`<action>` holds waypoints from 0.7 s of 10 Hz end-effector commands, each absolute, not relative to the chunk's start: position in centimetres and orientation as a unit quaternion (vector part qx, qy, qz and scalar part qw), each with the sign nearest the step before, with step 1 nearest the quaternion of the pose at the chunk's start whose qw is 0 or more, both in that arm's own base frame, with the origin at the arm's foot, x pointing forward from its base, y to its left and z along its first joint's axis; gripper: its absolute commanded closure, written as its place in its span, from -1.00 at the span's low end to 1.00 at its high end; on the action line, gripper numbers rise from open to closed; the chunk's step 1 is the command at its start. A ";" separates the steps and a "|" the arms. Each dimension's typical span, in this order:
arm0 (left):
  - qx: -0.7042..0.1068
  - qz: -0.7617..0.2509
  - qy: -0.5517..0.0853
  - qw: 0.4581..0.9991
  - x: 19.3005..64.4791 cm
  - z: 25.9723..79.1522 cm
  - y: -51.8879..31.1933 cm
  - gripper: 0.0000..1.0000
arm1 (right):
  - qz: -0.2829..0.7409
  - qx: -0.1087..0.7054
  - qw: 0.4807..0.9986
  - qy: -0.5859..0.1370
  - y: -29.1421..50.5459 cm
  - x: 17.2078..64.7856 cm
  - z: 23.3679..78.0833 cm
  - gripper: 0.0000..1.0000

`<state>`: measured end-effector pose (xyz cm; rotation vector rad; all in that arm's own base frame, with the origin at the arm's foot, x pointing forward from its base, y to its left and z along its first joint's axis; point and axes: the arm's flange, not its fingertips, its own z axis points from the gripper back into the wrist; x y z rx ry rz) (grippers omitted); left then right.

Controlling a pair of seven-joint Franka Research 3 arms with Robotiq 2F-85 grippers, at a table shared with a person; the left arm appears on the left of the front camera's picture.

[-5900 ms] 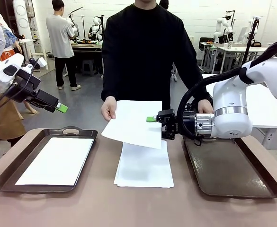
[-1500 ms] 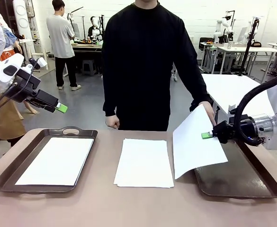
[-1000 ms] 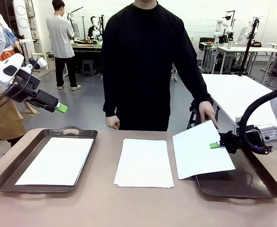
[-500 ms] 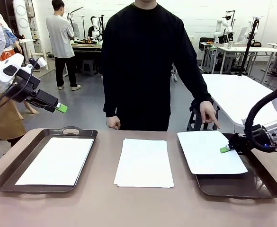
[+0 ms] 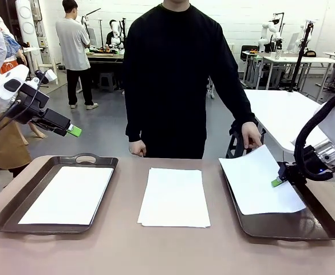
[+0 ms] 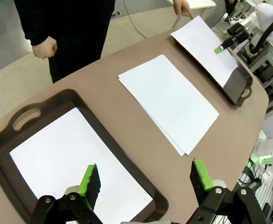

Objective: Sort the A4 documents.
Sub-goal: Place the A4 Paper in the designated Handle tray.

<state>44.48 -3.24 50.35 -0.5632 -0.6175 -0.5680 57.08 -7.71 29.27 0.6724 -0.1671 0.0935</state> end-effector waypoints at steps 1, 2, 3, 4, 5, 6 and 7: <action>-0.274 -0.273 -0.298 0.873 44.4 50.4 -3.2 -1.00 | 0.033 0.311 0.947 -0.075 -7.0 55.1 30.0 0.97; -0.274 -0.273 -0.298 0.873 44.4 50.4 -3.2 -1.00 | 0.032 0.318 0.945 -0.073 -6.8 54.1 30.4 0.97; -0.274 -0.273 -0.298 0.873 44.4 50.4 -3.2 -1.00 | 0.034 0.319 0.945 -0.065 -6.8 53.4 30.6 0.97; -0.274 -0.273 -0.298 0.873 44.4 50.4 -3.2 -1.00 | 0.037 0.318 0.945 -0.059 -6.9 52.9 31.0 0.97; -0.274 -0.273 -0.298 0.873 44.4 50.4 -3.2 -1.00 | 0.038 0.307 0.949 -0.058 -7.1 52.5 31.4 0.97; -0.274 -0.273 -0.298 0.873 44.4 50.4 -3.2 -1.00 | 0.032 0.291 0.954 -0.057 -7.2 52.3 31.6 0.97; -0.274 -0.273 -0.298 0.873 44.4 50.4 -3.2 -1.00 | 0.024 0.285 0.956 -0.059 -7.4 52.2 31.5 0.97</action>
